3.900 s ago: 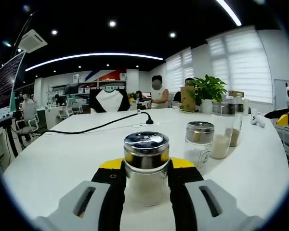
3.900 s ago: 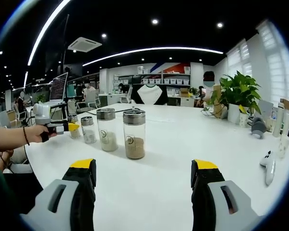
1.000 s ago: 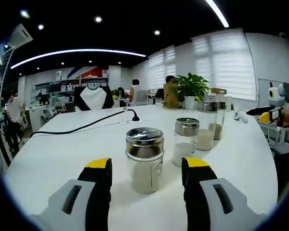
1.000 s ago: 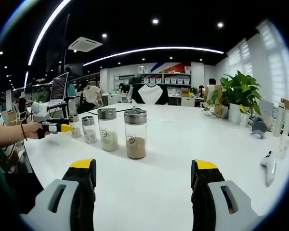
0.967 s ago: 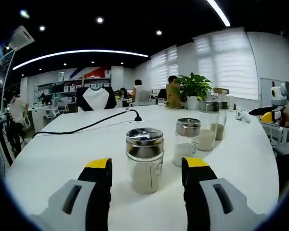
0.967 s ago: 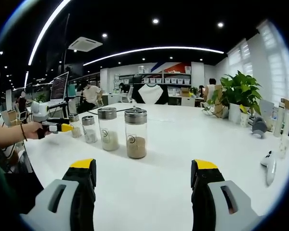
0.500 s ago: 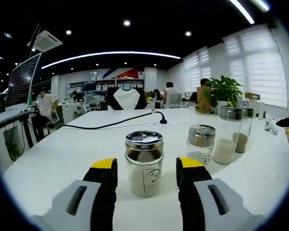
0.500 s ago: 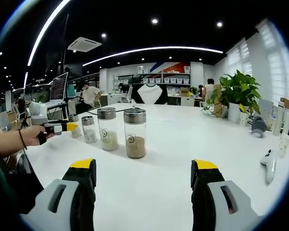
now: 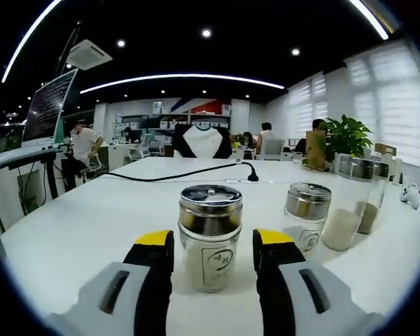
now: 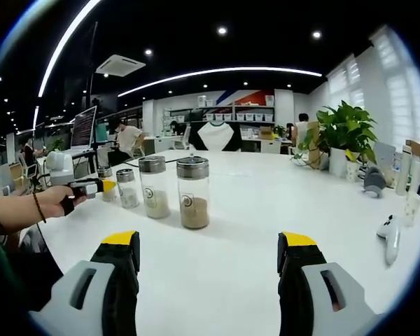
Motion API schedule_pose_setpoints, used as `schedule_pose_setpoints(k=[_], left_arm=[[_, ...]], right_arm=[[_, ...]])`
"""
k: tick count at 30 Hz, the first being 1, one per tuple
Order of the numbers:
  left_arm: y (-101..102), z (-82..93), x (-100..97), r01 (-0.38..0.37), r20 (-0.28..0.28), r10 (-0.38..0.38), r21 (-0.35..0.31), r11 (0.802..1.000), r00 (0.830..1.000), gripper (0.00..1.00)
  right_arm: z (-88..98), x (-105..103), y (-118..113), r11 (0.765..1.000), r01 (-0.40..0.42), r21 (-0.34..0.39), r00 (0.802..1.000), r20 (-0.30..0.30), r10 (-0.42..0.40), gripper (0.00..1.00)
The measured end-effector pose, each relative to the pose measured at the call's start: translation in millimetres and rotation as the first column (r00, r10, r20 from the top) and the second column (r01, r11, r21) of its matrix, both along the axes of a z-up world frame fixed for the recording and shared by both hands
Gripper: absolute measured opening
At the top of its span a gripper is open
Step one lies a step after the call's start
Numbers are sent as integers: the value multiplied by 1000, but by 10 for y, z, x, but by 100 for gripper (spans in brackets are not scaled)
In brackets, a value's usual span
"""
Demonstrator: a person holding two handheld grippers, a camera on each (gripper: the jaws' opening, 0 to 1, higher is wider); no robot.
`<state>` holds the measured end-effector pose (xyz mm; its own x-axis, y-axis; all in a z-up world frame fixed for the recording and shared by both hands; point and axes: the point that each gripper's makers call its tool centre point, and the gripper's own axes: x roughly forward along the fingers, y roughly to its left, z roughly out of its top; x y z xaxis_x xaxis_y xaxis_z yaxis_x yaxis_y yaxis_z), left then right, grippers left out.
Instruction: Rotate the seasoning bottle until the label or dispensing opening points toward the visible target arrow and the bottle remains upright within the marked orientation range
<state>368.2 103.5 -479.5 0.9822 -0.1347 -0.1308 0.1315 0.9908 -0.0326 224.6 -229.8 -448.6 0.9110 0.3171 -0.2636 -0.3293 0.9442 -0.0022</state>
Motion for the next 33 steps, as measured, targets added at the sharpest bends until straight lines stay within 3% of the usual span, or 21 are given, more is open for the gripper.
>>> schedule_pose_setpoints(k=[5, 33], left_arm=[[9, -8, 10, -1, -11, 2, 13, 1000, 1000, 35], [-19, -7, 22, 112, -5, -112, 24, 993, 994, 34]], right_arm=[[-3, 10, 9, 1000, -3, 2, 1000, -3, 3, 82], [-33, 24, 4, 1000, 0, 6, 1000, -8, 0, 82]])
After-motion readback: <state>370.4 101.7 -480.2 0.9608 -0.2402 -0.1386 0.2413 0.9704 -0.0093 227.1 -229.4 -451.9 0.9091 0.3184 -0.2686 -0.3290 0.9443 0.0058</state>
